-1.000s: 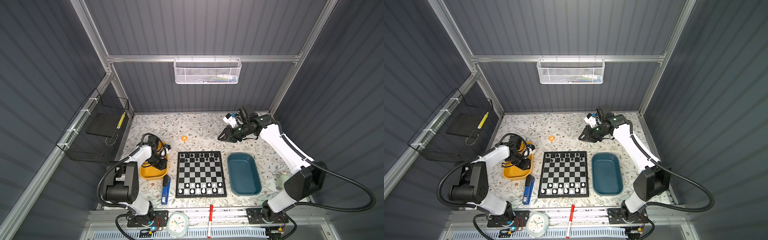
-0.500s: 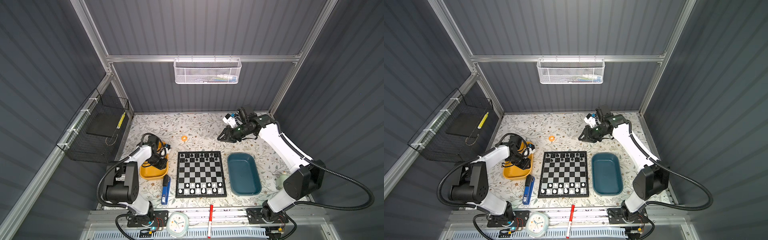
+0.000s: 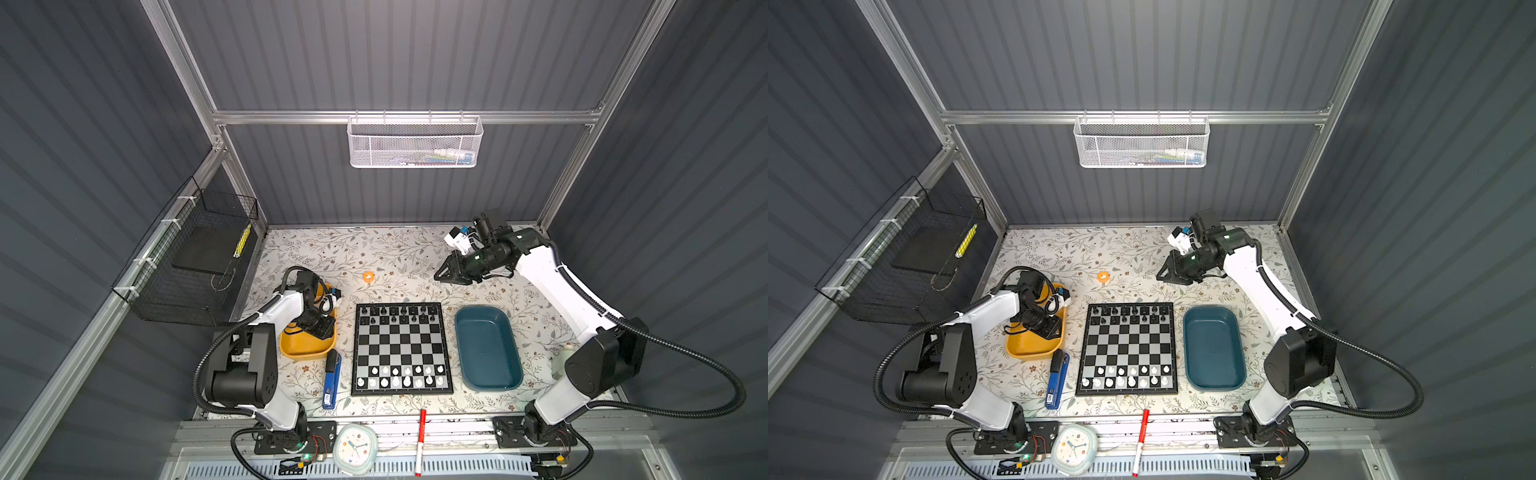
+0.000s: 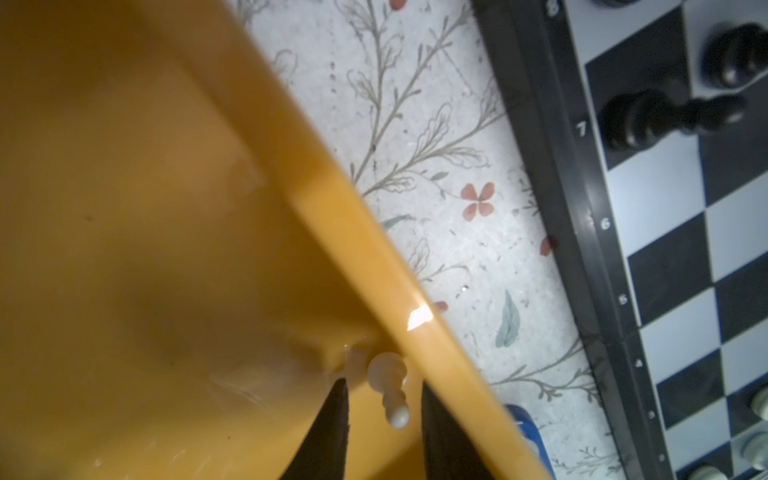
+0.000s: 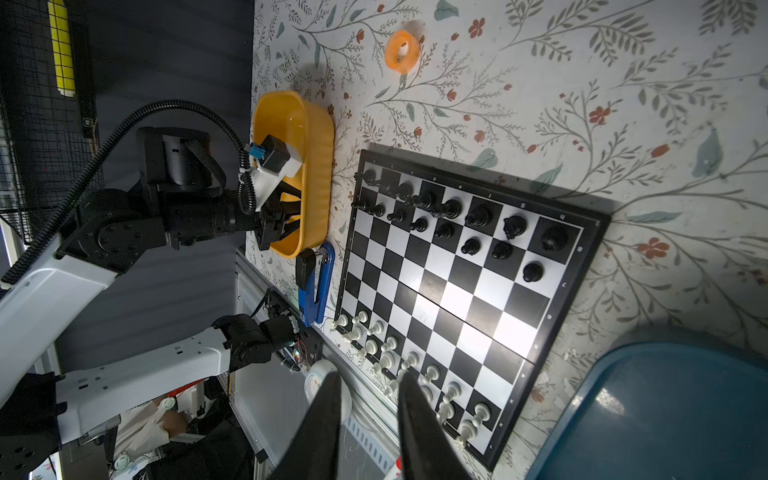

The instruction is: Set up the chess pieces on the board

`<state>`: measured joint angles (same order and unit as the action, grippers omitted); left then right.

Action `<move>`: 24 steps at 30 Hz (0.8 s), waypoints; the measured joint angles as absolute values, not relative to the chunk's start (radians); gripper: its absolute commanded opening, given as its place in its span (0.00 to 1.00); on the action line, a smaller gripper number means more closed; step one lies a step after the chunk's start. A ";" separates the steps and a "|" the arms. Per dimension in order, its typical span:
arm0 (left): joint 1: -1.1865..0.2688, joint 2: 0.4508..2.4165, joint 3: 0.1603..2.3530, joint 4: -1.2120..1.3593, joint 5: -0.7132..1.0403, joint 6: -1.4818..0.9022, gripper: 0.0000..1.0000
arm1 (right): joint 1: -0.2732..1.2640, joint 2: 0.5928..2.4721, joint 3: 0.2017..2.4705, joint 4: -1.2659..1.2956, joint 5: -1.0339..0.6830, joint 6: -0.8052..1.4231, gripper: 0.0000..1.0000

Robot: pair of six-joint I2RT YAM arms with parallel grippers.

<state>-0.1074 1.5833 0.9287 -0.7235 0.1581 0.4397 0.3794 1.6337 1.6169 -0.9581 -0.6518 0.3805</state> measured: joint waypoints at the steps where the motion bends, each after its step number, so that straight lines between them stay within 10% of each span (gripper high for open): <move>1: -0.110 1.583 0.929 -0.723 0.158 0.440 0.31 | 0.379 1.634 1.618 -0.958 -0.652 0.381 0.27; 24: -0.125 1.581 0.929 -0.715 0.148 0.430 0.25 | 0.379 1.634 1.618 -0.958 -0.652 0.381 0.27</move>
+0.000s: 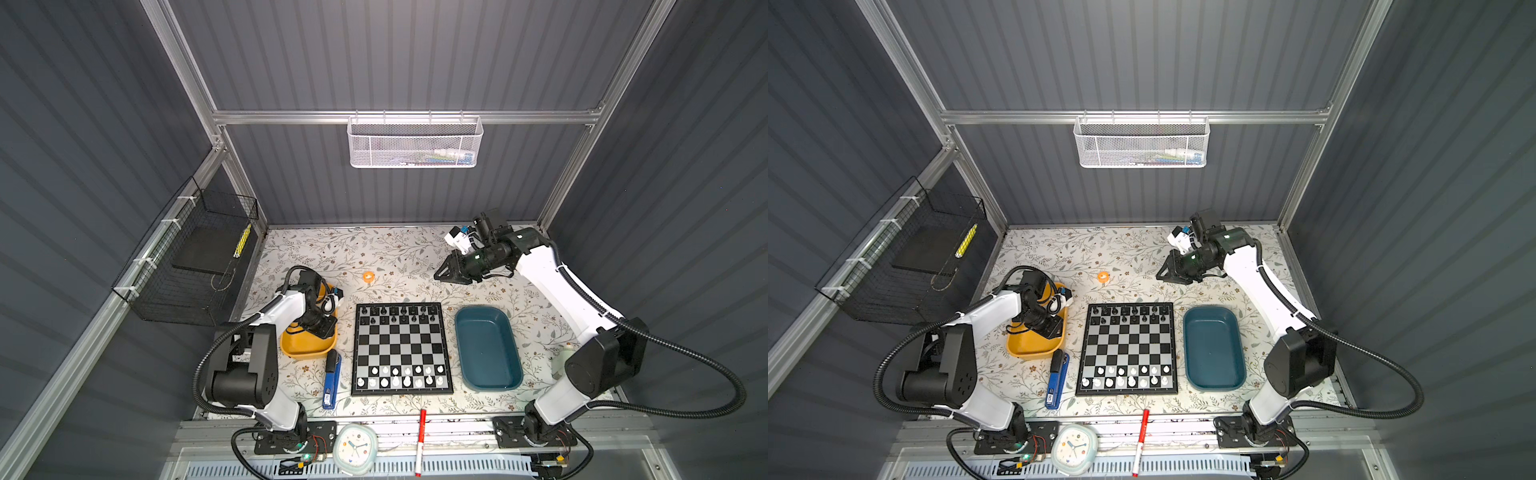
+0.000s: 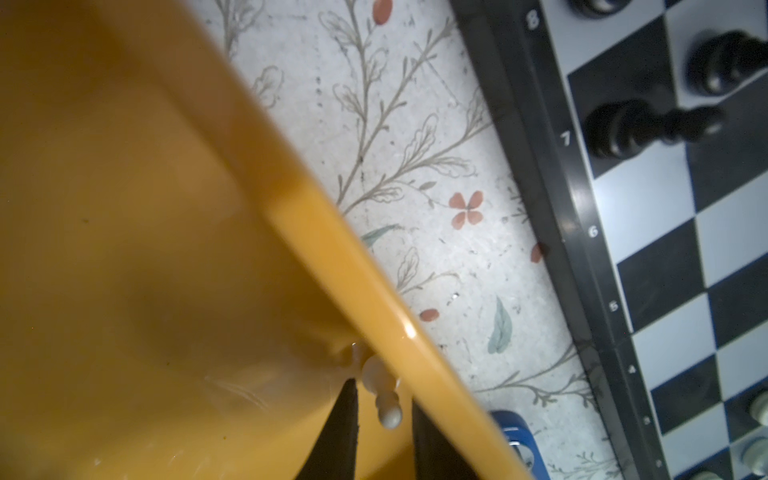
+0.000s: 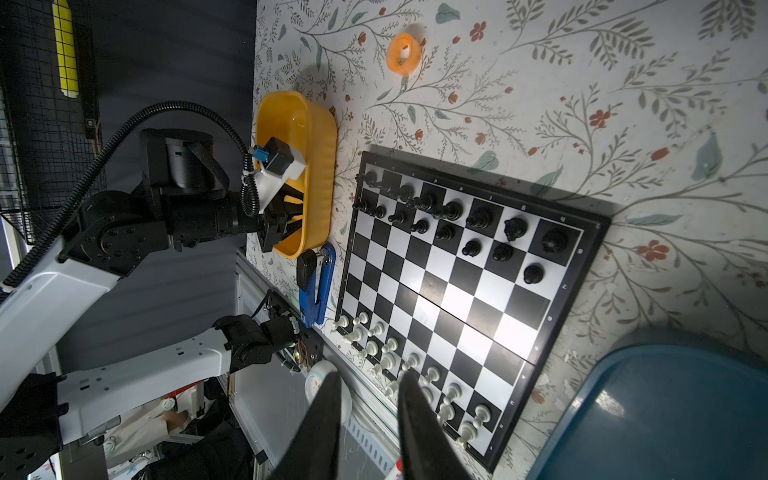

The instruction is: Set up the chess pieces on the board

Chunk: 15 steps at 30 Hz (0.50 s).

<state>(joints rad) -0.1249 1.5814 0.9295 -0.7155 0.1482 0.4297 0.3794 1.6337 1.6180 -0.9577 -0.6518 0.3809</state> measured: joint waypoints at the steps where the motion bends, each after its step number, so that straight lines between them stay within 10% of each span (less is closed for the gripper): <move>1: -0.125 1.581 0.929 -0.715 0.147 0.428 0.24 | 0.379 1.634 1.618 -0.958 -0.652 0.381 0.27; 15: -0.127 1.581 0.929 -0.709 0.141 0.410 0.21 | 0.379 1.634 1.618 -0.958 -0.652 0.381 0.27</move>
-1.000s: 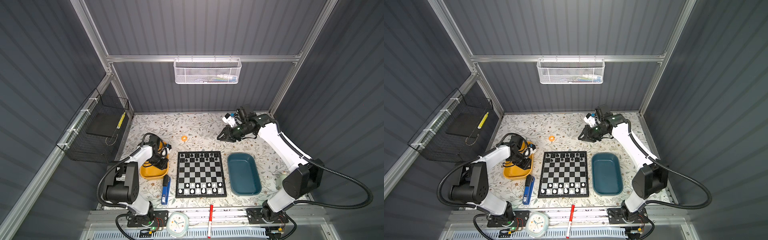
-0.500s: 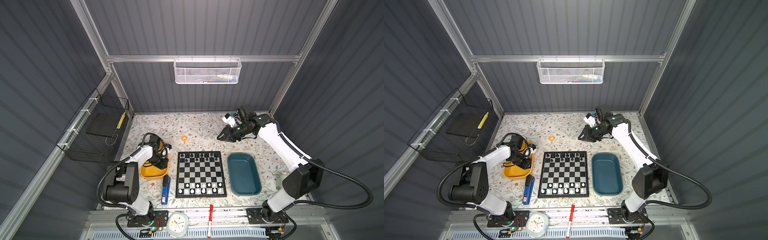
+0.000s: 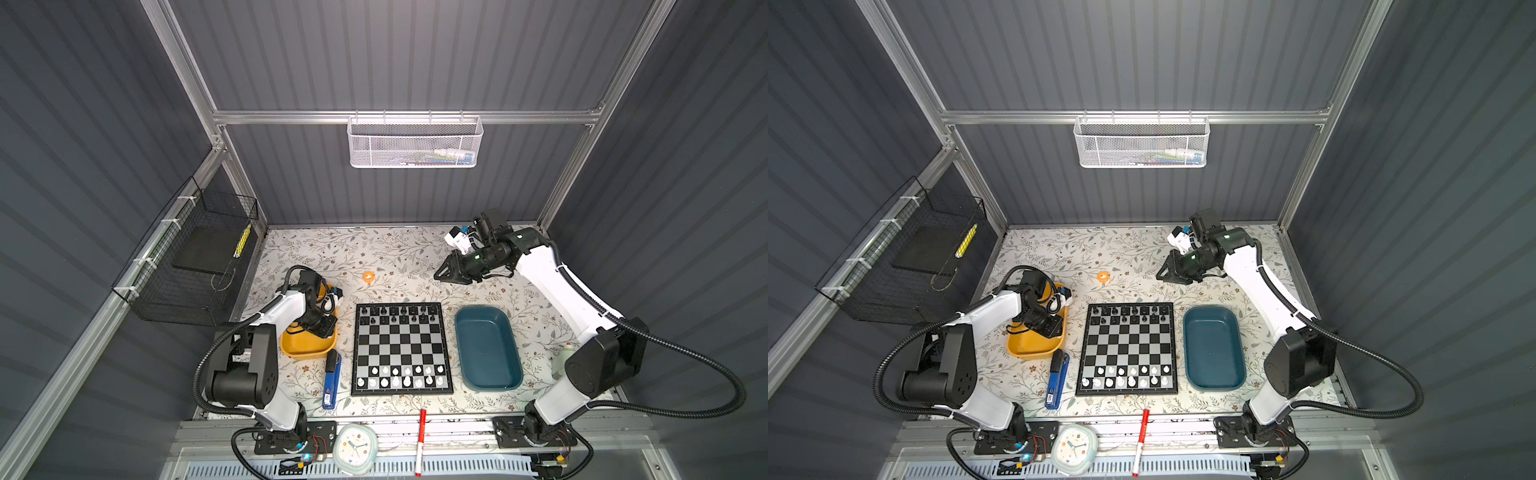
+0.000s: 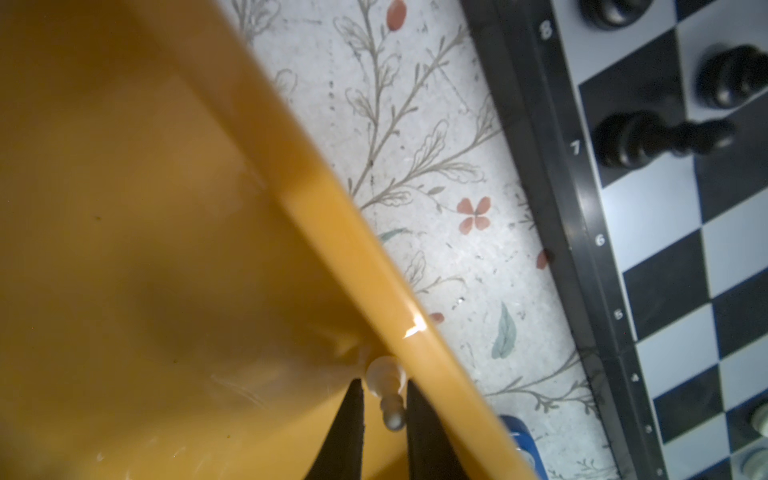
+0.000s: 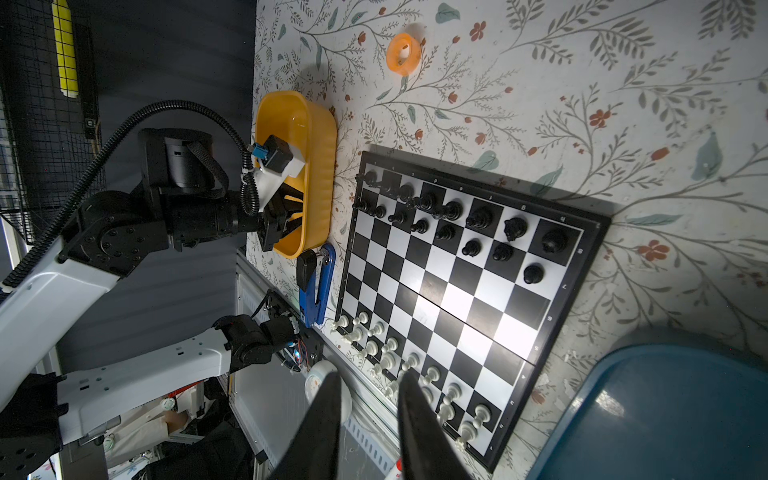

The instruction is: Set up the chess pieces on the board

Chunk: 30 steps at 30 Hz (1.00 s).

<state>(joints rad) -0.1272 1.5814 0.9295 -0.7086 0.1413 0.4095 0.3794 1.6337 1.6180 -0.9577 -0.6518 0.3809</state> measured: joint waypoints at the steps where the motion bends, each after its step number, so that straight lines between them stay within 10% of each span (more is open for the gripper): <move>1: -0.129 1.581 0.929 -0.709 0.141 0.409 0.20 | 0.379 1.634 1.618 -0.958 -0.652 0.381 0.27; 30: -0.150 1.568 0.920 -0.701 0.105 0.410 0.17 | 0.379 1.645 1.623 -0.957 -0.653 0.381 0.27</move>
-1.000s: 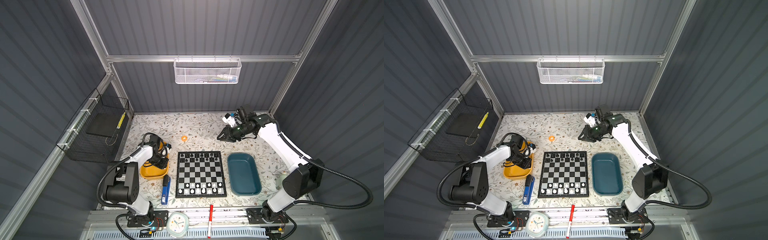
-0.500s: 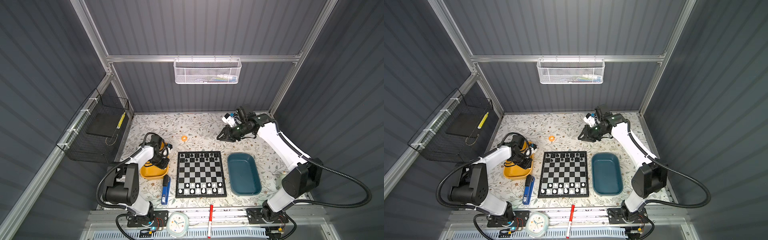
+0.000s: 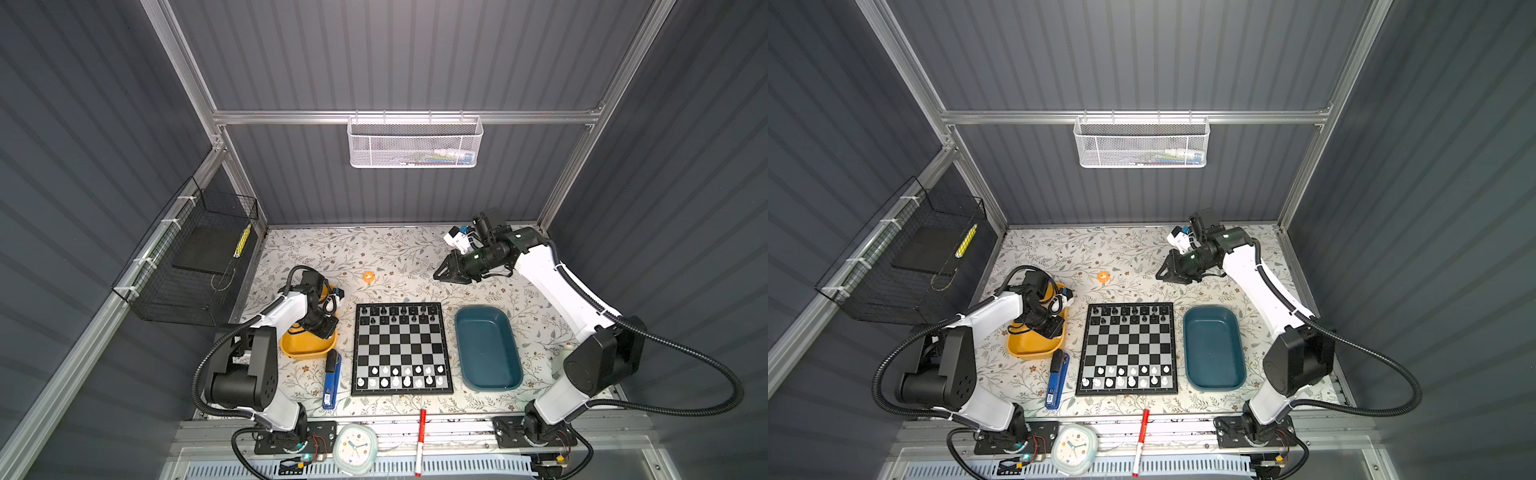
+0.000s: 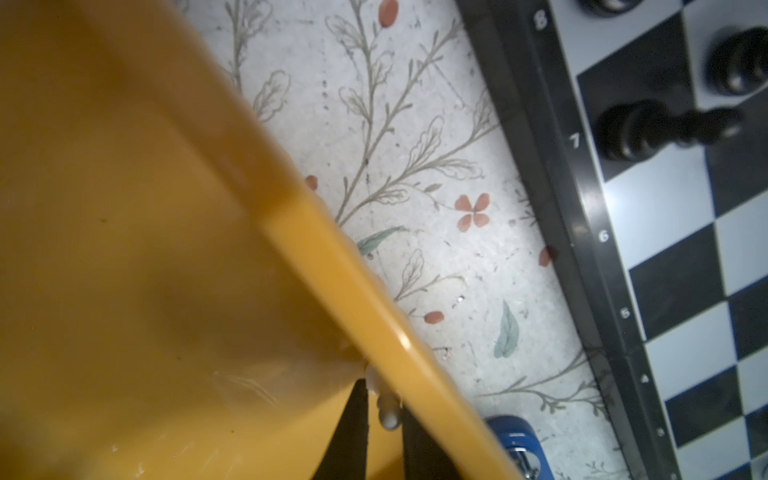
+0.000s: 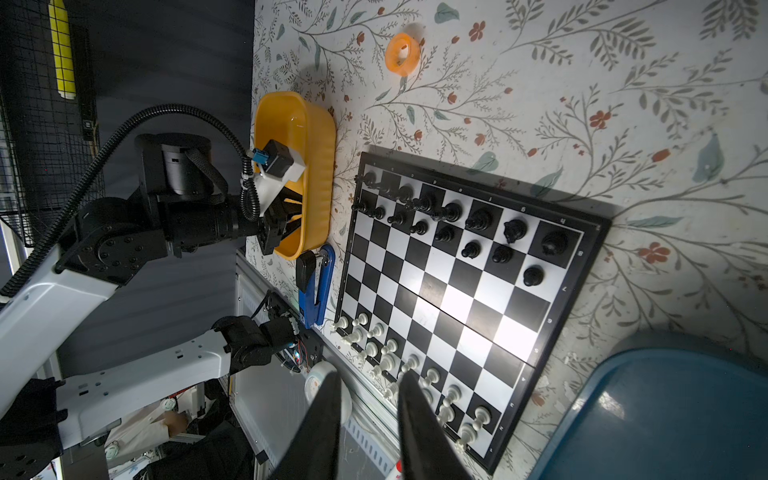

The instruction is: Set up the chess pieces on the board

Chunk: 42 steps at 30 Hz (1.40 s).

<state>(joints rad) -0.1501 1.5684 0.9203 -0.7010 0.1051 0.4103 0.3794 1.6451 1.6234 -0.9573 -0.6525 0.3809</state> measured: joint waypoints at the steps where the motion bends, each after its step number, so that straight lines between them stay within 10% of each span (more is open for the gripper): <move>1: -0.150 1.568 0.920 -0.701 0.105 0.411 0.17 | 0.379 1.645 1.623 -0.957 -0.653 0.381 0.27; 42: -0.152 1.533 0.920 -0.728 0.065 0.444 0.02 | 0.379 1.666 1.637 -0.956 -0.660 0.373 0.27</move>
